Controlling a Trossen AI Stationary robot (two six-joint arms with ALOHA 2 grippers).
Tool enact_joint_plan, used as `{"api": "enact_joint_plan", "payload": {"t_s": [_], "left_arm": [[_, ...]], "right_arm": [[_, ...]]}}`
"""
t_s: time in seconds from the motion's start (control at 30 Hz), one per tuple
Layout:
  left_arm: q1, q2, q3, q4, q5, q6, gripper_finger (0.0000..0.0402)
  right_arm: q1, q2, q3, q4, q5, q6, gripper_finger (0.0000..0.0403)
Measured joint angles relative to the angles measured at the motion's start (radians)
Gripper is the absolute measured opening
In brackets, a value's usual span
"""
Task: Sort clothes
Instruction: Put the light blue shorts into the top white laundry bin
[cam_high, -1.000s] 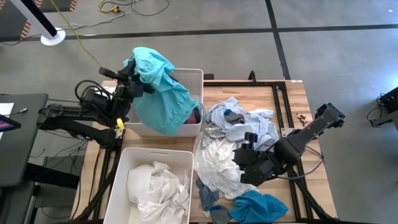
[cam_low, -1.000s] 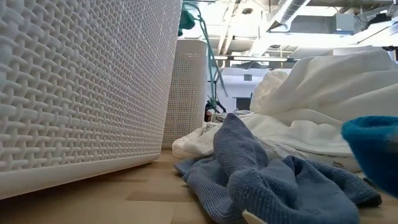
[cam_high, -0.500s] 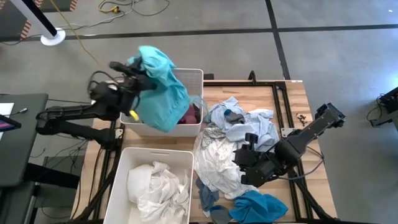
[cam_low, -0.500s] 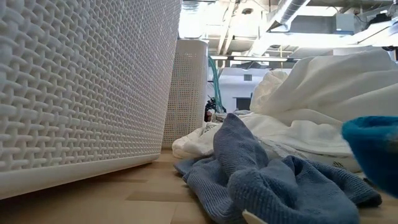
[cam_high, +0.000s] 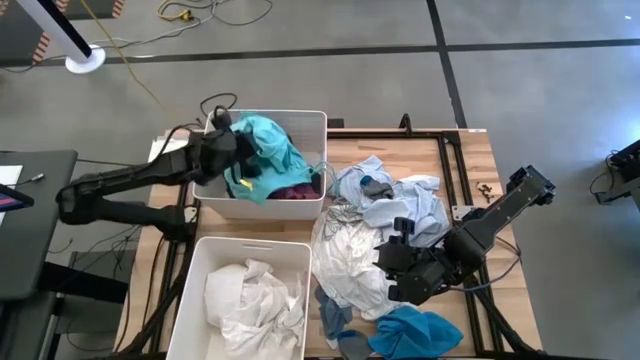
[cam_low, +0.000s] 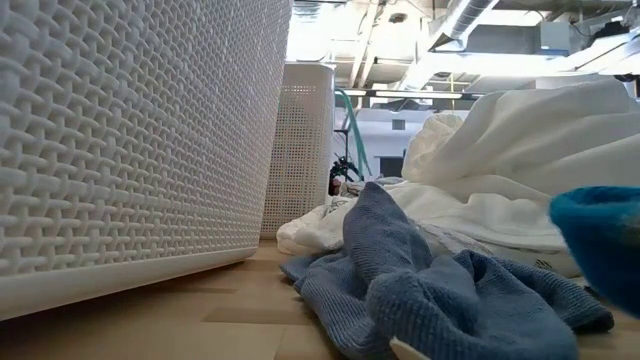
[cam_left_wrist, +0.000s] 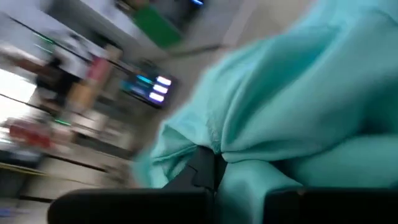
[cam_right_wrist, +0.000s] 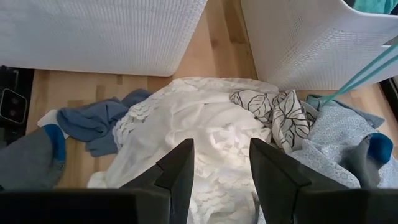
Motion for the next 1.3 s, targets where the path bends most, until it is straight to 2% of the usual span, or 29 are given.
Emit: {"api": "enact_joint_plan", "payload": {"t_s": [0.13, 0.2, 0.4, 0.6, 0.9, 1.07, 1.23, 1.3], "left_arm": [[0.092, 0.009, 0.0, -0.136, 0.217, -0.147, 0.0008], [0.129, 0.019, 0.0, -0.178, 0.283, -0.183, 0.0008], [0.186, 0.046, 0.012, -0.232, 0.337, -0.195, 0.0013], [0.205, 0.134, 0.116, -0.356, 0.376, -0.261, 0.0014], [0.211, 0.252, 0.267, -0.418, 0.446, -0.291, 0.0015], [0.263, 0.34, 0.383, -0.495, 0.575, -0.327, 0.0015], [0.319, 0.472, 0.496, -0.642, 0.715, -0.359, 0.0015], [0.329, 0.515, 0.549, -0.693, 0.741, -0.364, 0.0015]], "right_arm": [[0.0, 0.0, 0.0, 0.003, 0.0, 0.0, 0.0164], [-0.001, 0.0, 0.0, 0.005, 0.0, 0.0, 0.0161], [-0.001, 0.0, 0.0, 0.01, 0.017, 0.0, 0.0156], [-0.001, 0.0, 0.0, 0.013, 0.027, -0.001, 0.0155], [-0.001, 0.0, 0.0, 0.014, 0.027, -0.001, 0.0155], [-0.001, 0.0, 0.0, 0.014, 0.027, -0.004, 0.0155], [-0.001, 0.0, 0.0, 0.014, 0.027, -0.009, 0.0155], [-0.001, 0.0, 0.0, 0.014, 0.027, -0.011, 0.0155]]}}
